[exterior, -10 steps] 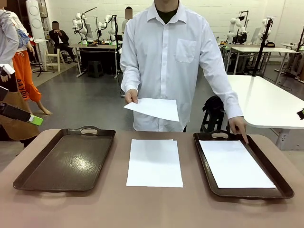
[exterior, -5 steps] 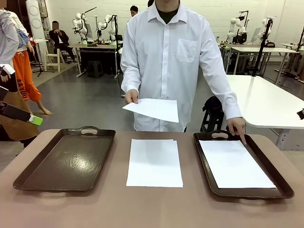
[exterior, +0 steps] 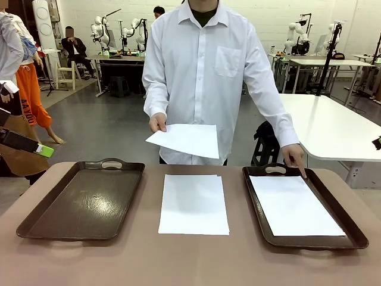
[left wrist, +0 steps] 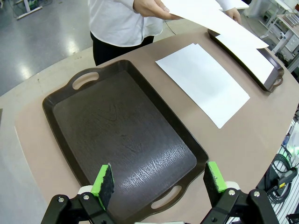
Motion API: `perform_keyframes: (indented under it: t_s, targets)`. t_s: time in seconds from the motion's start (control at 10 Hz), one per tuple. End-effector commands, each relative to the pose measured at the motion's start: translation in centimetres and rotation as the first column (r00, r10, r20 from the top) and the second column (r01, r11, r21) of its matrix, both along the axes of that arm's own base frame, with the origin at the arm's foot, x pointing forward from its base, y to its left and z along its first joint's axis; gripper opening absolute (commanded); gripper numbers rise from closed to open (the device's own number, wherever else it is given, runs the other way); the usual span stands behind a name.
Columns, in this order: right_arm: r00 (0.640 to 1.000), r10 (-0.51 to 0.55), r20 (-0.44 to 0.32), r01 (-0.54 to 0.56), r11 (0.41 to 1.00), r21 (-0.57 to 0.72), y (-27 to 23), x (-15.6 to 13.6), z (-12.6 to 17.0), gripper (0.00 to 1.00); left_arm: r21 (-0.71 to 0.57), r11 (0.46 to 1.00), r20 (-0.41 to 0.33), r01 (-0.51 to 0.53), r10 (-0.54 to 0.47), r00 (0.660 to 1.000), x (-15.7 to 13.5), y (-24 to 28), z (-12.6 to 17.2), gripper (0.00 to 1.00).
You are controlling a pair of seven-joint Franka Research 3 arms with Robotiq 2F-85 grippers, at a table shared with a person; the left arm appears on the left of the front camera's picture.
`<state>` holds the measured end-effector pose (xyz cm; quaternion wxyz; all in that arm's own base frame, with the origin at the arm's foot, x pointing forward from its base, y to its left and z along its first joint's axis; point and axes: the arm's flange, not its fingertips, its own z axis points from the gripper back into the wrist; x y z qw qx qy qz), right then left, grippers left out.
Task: Sort the A4 documents.
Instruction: Receive the A4 Paper.
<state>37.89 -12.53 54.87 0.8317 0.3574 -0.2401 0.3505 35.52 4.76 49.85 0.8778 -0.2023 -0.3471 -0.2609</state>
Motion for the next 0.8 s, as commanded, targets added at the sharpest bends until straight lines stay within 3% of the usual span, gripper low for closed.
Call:
perform_keyframes:
  t_s: [0.0,0.3,0.4,0.6,0.7]
  targets:
    - [1.000,0.016,0.004,-0.016,1.000,-0.003,-0.1,0.0,-0.1,1.00,-0.011,1.000,0.009,0.019,-0.019,1.000,0.1,0.1,-0.2,1.00]
    - [1.000,0.000,0.000,0.000,1.000,0.000,0.0,0.0,0.0,1.00,-0.011,1.000,0.009,0.019,-0.019,1.000,0.1,0.1,-0.2,1.00]
    - [0.999,0.010,-0.041,-0.009,1.000,0.027,0.4,0.8,-0.3,1.00,-0.011,1.000,0.009,0.019,-0.019,1.000,0.1,0.1,-0.2,1.00]
    - [0.976,0.103,-0.191,-0.073,0.984,0.160,2.5,4.8,-0.8,1.00,-0.011,1.000,0.009,0.019,-0.019,1.000,0.1,0.1,-0.2,1.00]
    - [0.967,0.118,-0.224,-0.083,0.984,0.160,3.4,6.5,-1.4,1.00,-0.011,1.000,0.009,0.019,-0.019,1.000,0.1,0.1,-0.2,1.00]
